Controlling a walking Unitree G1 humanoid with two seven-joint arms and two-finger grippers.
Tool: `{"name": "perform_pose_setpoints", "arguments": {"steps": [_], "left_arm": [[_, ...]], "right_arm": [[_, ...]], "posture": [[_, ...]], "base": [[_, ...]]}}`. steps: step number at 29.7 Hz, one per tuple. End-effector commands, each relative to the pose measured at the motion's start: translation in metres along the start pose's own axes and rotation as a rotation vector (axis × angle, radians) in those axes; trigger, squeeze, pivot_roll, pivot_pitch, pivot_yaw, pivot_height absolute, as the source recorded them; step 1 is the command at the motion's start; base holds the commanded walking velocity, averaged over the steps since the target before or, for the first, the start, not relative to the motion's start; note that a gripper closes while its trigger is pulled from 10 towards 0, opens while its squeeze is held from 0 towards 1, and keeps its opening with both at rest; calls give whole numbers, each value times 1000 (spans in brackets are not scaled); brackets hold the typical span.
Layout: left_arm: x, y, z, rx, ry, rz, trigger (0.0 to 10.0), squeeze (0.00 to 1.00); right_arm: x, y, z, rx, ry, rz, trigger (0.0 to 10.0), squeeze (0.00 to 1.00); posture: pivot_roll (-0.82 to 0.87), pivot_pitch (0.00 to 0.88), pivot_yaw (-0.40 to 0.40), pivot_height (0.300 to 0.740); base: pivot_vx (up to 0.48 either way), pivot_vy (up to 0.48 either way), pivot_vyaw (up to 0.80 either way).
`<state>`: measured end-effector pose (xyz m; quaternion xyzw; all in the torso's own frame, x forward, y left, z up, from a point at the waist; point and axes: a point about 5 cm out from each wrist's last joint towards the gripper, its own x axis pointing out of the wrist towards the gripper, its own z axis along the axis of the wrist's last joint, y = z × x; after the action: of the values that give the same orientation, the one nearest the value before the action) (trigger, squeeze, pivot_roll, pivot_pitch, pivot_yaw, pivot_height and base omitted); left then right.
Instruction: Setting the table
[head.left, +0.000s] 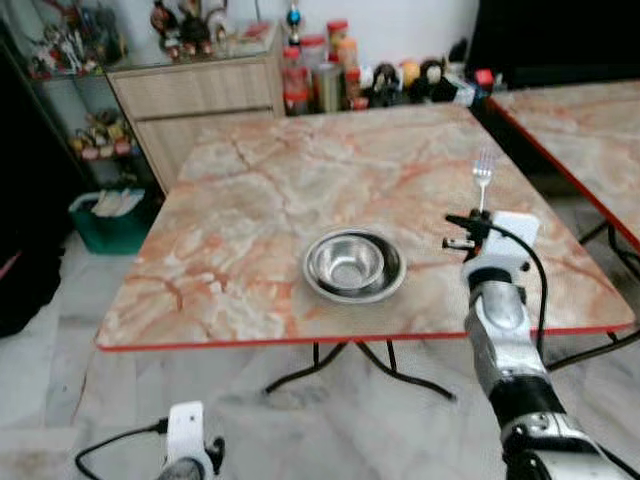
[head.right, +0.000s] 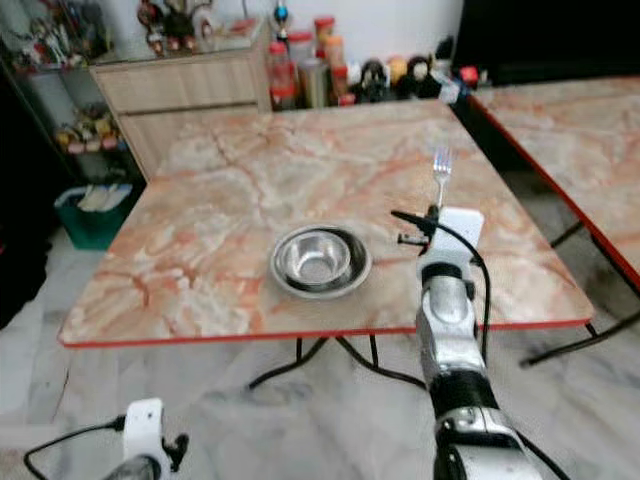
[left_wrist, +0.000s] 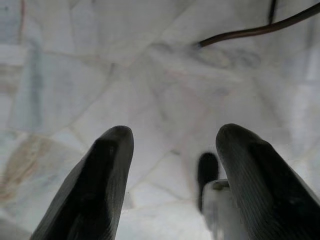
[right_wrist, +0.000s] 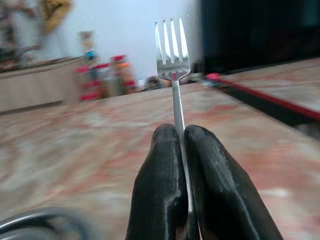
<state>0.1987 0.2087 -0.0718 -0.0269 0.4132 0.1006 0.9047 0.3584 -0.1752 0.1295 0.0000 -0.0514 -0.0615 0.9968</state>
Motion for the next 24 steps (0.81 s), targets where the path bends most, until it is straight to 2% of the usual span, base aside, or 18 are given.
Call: {"name": "perform_pose_setpoints", "arguments": {"steps": [1,8,21,24], "left_arm": [[0,-2,0,6,5,-3,10000,0],[0,1,-1,4,10,-1,10000,0],[-3,10,-14,-7,44,8,10000,0],[-4,13,-18,-9,55,11,10000,0]], "right_arm": [[2,-5,4,-17,-5,-7,10000,0],[0,-7,-2,-55,38,11,10000,0],[-9,-13,-13,-80,131,51,10000,0],[-9,-13,-20,-76,191,60,10000,0]], "posture": [[-19,0,82,740],[-23,0,79,740],[-29,0,77,740],[-28,0,76,740]], "base": [[356,0,0],[345,0,0],[0,0,0],[0,0,0]]}}
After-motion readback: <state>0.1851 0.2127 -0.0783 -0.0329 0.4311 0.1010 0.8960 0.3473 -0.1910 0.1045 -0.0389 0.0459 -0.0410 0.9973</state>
